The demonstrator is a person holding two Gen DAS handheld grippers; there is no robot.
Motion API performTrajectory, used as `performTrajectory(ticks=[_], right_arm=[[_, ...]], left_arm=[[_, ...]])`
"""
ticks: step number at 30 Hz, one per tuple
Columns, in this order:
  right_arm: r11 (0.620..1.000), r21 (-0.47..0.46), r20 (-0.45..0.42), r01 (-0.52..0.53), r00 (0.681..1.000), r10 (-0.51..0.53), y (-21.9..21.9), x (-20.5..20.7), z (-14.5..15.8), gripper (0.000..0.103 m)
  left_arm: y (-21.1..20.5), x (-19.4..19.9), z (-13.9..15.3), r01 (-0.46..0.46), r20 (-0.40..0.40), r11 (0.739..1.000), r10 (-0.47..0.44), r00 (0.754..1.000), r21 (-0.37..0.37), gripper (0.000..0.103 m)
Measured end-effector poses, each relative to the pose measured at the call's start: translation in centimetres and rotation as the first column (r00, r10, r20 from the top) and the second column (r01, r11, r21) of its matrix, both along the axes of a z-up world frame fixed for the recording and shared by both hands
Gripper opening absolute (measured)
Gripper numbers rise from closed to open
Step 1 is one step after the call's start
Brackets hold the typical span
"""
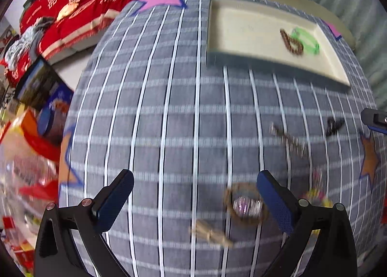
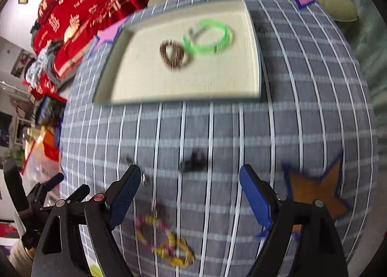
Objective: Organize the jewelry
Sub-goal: 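Grasp the bunny hair clip with the left tool while the right tool grasps the keychain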
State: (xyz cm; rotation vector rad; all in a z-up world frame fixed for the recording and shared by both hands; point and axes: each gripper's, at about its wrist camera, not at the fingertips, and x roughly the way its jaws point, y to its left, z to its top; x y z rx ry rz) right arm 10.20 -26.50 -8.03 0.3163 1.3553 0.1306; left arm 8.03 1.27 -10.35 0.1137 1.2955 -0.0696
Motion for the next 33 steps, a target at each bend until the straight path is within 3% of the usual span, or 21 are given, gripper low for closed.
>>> performTrajectory(ticks=[7,15,17,19,25,27,30,33], right_arm=[[0.999,-0.031,-0.047,-0.038,0.998,0.037,2.7,-3.8,-1.6,0.086],[0.995,-0.072,-0.063,-0.063,0.996,0.059,5.2,-4.0,-3.1,0.086],[0.995,-0.078,-0.068,-0.062,0.996,0.057,5.6,-3.8,-3.5,0.086],[0.995,-0.083,-0.066,-0.061,0.996,0.056,6.2,-3.7,-3.7,0.085],[0.990,-0.119,-0.074,-0.079,0.995,0.071,7.8,-3.2,-4.7,0.075],[0.988,-0.129,-0.083,-0.085,0.994,0.075,8.5,-3.1,-5.1,0.063],[0.975,-0.190,-0.074,-0.118,0.992,0.105,9.8,-3.0,-5.2,0.061],[0.953,-0.260,-0.076,-0.156,0.987,0.141,11.1,-3.0,-5.4,0.051]], left_arm=[[0.5,-3.9,-1.2,-0.043,-0.047,0.999,0.042,0.998,-0.017,0.103],[0.7,-5.0,-2.5,-0.074,-0.052,0.997,0.073,0.996,-0.024,0.103],[0.8,-4.9,-3.0,-0.082,-0.060,0.996,0.080,0.995,-0.025,0.096],[0.8,-4.8,-3.5,-0.087,-0.072,0.996,0.085,0.994,-0.025,0.095],[0.8,-5.1,-4.2,-0.106,-0.073,0.994,0.104,0.992,-0.026,0.095],[0.9,-5.3,-4.4,-0.115,-0.076,0.993,0.112,0.991,-0.034,0.094],[1.0,-5.3,-4.4,-0.125,-0.075,0.991,0.122,0.990,-0.046,0.093],[1.1,-5.5,-4.3,-0.122,-0.066,0.991,0.118,0.991,-0.053,0.083]])
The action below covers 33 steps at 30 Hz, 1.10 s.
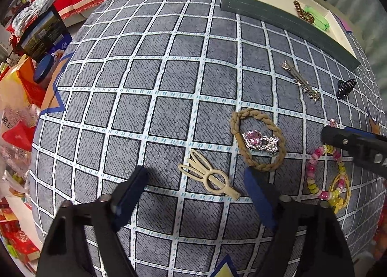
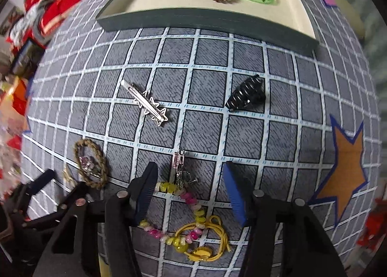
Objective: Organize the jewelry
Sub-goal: 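Grasp the bunny hair clip with the left tool while the right tool grasps the keychain, then carry the clip and keychain into the tray and open both tools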
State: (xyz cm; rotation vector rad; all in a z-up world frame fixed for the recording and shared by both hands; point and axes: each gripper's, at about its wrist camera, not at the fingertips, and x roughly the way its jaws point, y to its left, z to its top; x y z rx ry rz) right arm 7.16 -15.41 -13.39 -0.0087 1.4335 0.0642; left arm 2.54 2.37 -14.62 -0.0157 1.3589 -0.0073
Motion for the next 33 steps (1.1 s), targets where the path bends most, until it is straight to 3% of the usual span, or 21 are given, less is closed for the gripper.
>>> performTrajectory(ticks=[3,6,7,8,17,28,33], right_arm=[[0.999,-0.031,0.009,-0.014,1.000,0.014,0.8,-0.1,0.1,0.031],[1.000,-0.026,0.013,-0.008,1.000,0.008,1.4,-0.2,0.0,0.014],[1.000,-0.015,0.013,-0.003,1.000,0.003,1.4,-0.2,0.0,0.014],[1.000,-0.008,0.013,0.001,1.000,-0.001,1.0,-0.4,0.1,0.014],[0.994,0.090,0.030,0.061,0.998,-0.063,-2.6,-0.2,1.0,0.014],[0.974,0.201,0.048,0.108,0.992,-0.120,-5.8,0.9,4.5,0.014],[0.960,0.244,0.074,0.136,0.985,-0.159,-8.0,1.5,6.6,0.014]], left_arm=[[-0.2,-0.4,0.3,0.015,0.005,1.000,-0.015,1.000,-0.003,0.070],[-1.0,-0.8,0.9,0.030,0.015,1.000,-0.030,0.999,-0.009,0.044],[-1.0,-0.8,1.0,0.034,0.015,0.999,-0.034,0.999,-0.015,0.033],[-1.2,-0.8,1.2,0.035,0.014,0.999,-0.035,0.999,-0.023,0.029],[0.6,-0.7,2.1,0.001,0.005,0.989,0.000,1.000,-0.151,0.029],[0.2,-0.1,4.4,0.026,0.065,0.987,-0.016,0.998,-0.158,0.029],[-1.2,2.1,5.8,0.061,0.114,0.985,-0.043,0.993,-0.164,0.029]])
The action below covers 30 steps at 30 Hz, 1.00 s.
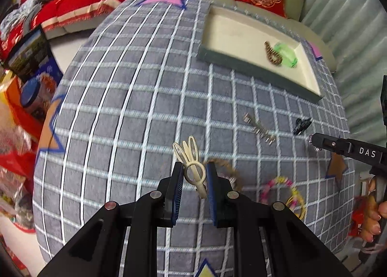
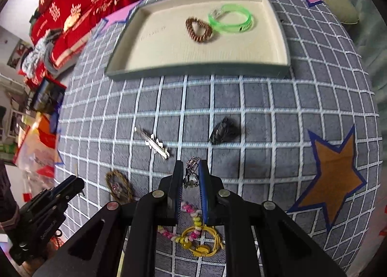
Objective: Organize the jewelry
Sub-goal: 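Carry the clip and keychain into the tray and open both tools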
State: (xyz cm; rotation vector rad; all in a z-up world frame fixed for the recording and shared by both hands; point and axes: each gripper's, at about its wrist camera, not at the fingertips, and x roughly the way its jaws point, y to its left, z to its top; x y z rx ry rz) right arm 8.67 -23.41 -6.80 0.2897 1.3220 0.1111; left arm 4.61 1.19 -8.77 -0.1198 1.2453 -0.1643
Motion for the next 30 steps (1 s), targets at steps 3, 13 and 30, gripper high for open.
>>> performTrajectory(ticks=[3,13,30], right_arm=[[0.999,0.019,0.024,0.026,0.999,-0.027,-0.6,0.9,1.0,0.014],[0.998,0.040,0.091,0.056,0.994,-0.060,-3.5,6.8,2.8,0.014],[1.000,0.019,0.112,0.006,0.994,-0.008,-6.0,17.1,0.3,0.014]], left_arm=[[-0.8,1.6,1.2,0.035,0.035,0.999,-0.035,0.999,-0.006,0.029],[-3.9,8.3,3.7,0.096,0.147,0.995,-0.095,0.985,0.001,0.029],[-9.2,19.7,1.4,0.114,0.180,0.992,-0.121,0.976,0.051,0.029]])
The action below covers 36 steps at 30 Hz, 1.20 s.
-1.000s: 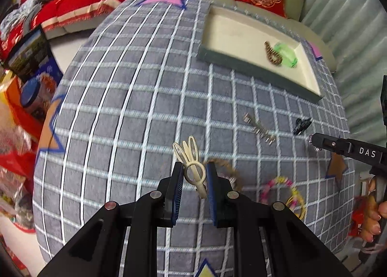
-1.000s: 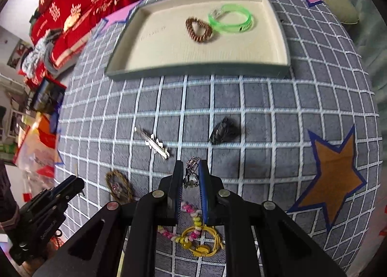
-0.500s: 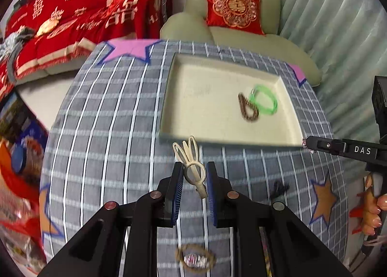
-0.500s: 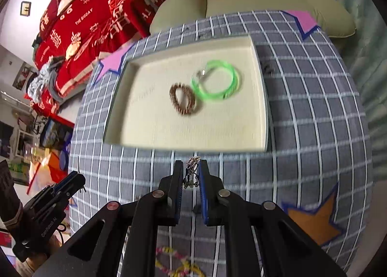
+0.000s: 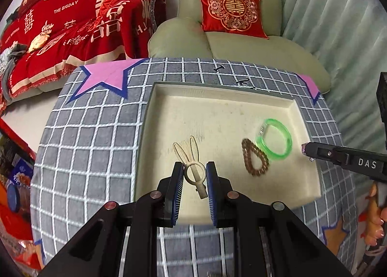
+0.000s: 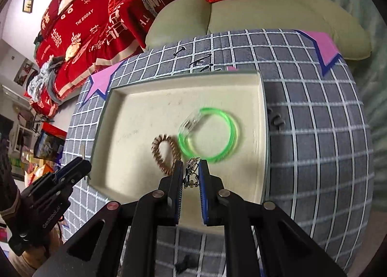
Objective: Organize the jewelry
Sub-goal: 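Carry the clip and keychain into the tray and open both tools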
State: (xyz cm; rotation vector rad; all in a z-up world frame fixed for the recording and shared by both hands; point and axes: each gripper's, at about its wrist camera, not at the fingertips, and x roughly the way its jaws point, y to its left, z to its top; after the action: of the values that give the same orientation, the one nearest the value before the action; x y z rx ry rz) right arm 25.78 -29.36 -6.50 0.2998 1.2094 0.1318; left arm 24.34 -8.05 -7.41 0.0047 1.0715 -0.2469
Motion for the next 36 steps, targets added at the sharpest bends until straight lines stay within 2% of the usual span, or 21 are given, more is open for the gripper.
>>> performTrajectory(ticks=[13,23,28,31,33,36], right_arm=[[1.000,-0.013,-0.034,-0.028,0.999,0.028,-0.2,4.3,-4.0,0.014],[0.998,-0.027,-0.076,-0.057,0.996,0.055,0.1,4.7,-5.9,0.014],[0.998,-0.019,-0.072,-0.063,0.996,0.062,0.1,4.7,-5.9,0.016],[0.998,0.004,-0.071,-0.063,0.995,0.063,0.0,4.8,-5.9,0.028],[0.998,0.016,-0.068,-0.057,0.996,0.058,-0.2,4.8,-5.8,0.049],[0.999,0.031,-0.068,-0.041,0.997,0.043,-0.6,4.6,-5.6,0.052]], left_arm=[[-1.7,3.7,-3.9,-0.034,-0.040,0.997,0.036,0.999,0.063,0.029],[-2.6,4.2,-5.4,-0.025,-0.054,0.991,0.032,0.998,0.131,0.029],[-2.7,4.1,-6.0,-0.031,-0.067,0.987,0.042,0.997,0.158,0.029],[-2.8,4.0,-6.0,-0.035,-0.063,0.984,0.046,0.997,0.173,0.030],[-2.8,4.0,-5.9,-0.033,-0.065,0.986,0.044,0.997,0.164,0.030],[-2.9,3.9,-5.7,-0.031,-0.056,0.986,0.041,0.998,0.166,0.030]])
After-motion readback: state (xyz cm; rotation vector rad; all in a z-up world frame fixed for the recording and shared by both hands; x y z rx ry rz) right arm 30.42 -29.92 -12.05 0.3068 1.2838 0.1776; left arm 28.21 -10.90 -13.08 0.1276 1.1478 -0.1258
